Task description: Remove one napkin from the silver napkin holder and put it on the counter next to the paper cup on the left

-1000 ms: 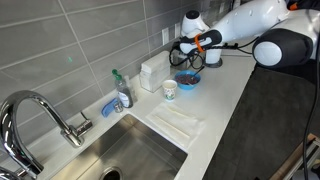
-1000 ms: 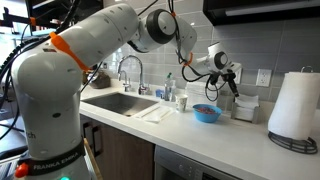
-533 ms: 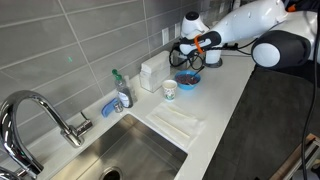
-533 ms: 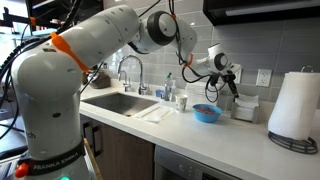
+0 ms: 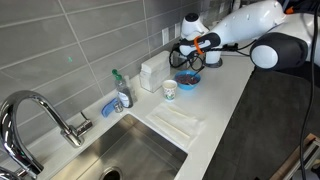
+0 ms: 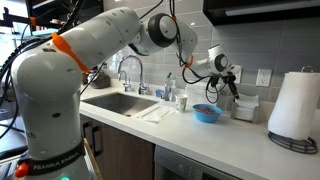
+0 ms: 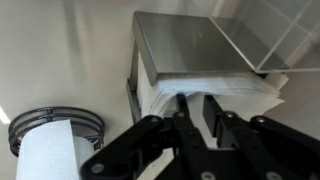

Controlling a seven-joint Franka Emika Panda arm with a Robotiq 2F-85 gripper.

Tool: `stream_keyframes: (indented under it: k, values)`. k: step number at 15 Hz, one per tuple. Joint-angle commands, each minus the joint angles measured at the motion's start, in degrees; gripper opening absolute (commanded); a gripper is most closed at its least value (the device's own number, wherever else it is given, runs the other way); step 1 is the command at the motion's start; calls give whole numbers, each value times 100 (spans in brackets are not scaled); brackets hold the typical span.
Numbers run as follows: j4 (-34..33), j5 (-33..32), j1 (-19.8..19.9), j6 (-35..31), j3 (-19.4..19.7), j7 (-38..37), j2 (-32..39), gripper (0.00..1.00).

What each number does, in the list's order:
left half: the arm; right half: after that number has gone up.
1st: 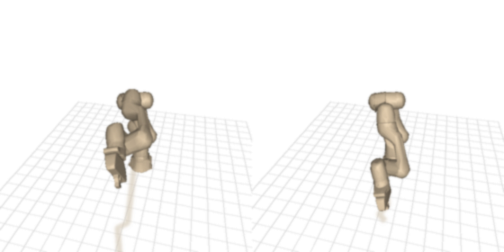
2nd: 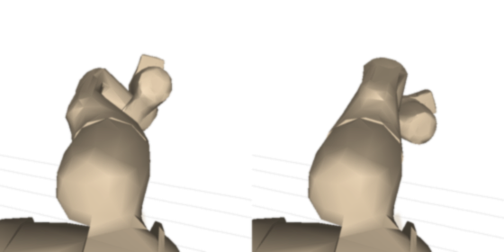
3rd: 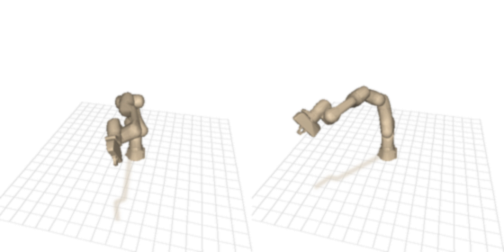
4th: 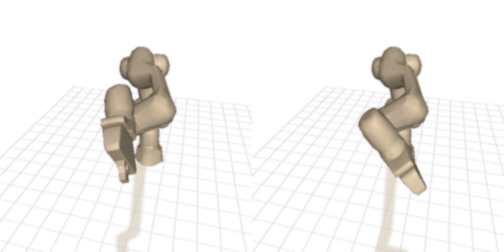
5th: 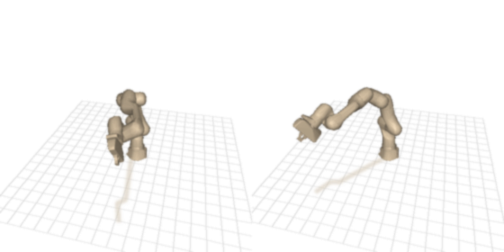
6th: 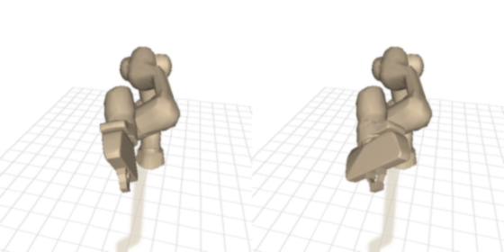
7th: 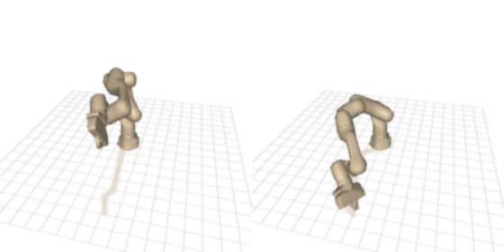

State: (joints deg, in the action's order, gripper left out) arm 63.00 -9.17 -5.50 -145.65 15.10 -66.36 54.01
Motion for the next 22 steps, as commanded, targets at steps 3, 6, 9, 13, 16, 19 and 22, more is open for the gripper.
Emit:
stream_keyframes:
  k: [3, 6, 9, 13, 16, 19, 22]
  values:
    - [-222, 92, 25, -1, 4, -30, 212, 22]
    - [-224, 94, 25, -11, 8, -40, 232, 0]
    - [-215, 96, 24, -17, 7, -39, 231, 0]
    - [-186, 104, 26, -52, 9, -53, 182, 0]
    - [-153, 75, 3, -57, 72, -106, 67, 0]
    - [-96, 56, -10, 41, 97, -63, -93, 0]
    - [7, 1, -32, 86, 143, -19, -258, 0]
